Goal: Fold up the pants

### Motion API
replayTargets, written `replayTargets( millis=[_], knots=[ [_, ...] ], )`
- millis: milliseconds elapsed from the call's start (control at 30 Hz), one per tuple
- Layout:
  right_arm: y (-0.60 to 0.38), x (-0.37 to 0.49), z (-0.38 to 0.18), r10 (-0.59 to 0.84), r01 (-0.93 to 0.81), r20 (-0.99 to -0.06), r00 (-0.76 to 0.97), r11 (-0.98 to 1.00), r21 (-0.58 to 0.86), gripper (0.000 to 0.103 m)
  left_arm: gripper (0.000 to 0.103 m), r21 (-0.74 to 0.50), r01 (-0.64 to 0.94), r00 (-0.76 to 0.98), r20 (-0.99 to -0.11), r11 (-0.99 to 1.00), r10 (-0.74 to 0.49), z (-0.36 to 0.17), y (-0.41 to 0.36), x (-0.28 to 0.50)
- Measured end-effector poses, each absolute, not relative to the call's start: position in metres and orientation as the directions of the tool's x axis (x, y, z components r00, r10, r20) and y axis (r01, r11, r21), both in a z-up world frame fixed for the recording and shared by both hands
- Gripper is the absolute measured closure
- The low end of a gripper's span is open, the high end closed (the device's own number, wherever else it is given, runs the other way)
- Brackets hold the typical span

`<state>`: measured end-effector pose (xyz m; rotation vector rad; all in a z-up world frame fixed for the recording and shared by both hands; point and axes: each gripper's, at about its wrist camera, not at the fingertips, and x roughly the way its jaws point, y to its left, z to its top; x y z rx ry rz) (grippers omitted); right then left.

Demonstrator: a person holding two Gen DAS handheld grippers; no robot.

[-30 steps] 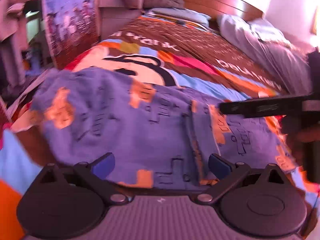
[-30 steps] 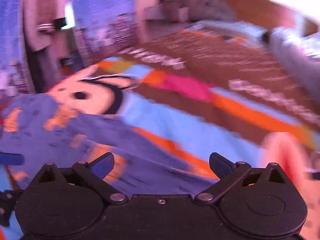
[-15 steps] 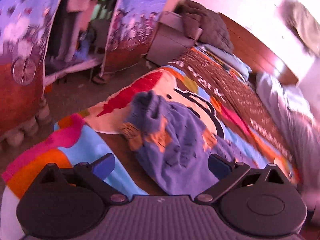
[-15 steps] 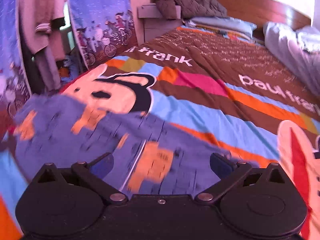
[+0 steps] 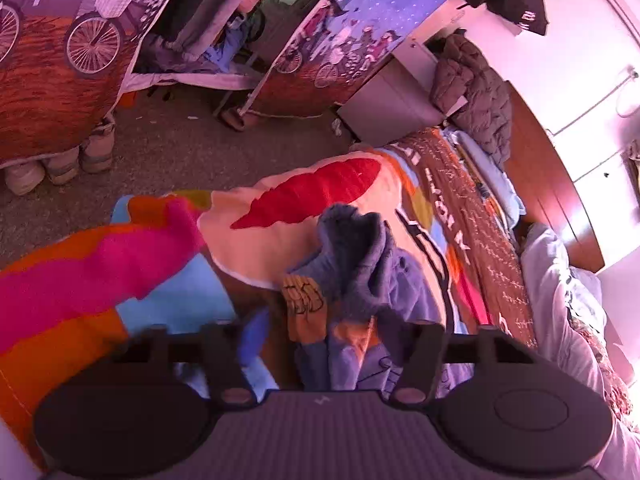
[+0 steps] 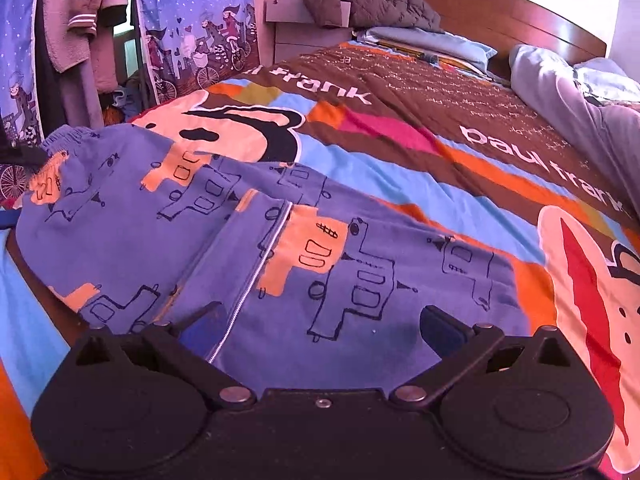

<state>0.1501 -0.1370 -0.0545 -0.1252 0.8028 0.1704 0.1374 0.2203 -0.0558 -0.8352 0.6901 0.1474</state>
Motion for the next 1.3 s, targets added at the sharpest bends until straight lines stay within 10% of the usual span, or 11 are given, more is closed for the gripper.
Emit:
replayTargets(
  millis=[667,1300],
  knots=[
    [-0.141,0.153,-0.058,0.115,-0.194,-0.740,0.663,0.981,-0.021,0.001,0.090,-0.543,-0.391,0.774,-0.631,0.743,-0.054,-0.040,0.198,0.139],
    [-0.183,0.142,-0.033,0.263,-0.232,-0.656,0.707,0.963,0.135,0.001,0.092,-0.073,-0.070,0.853,-0.521,0.995,0.022,0.067,0.033,0.133]
  ],
)
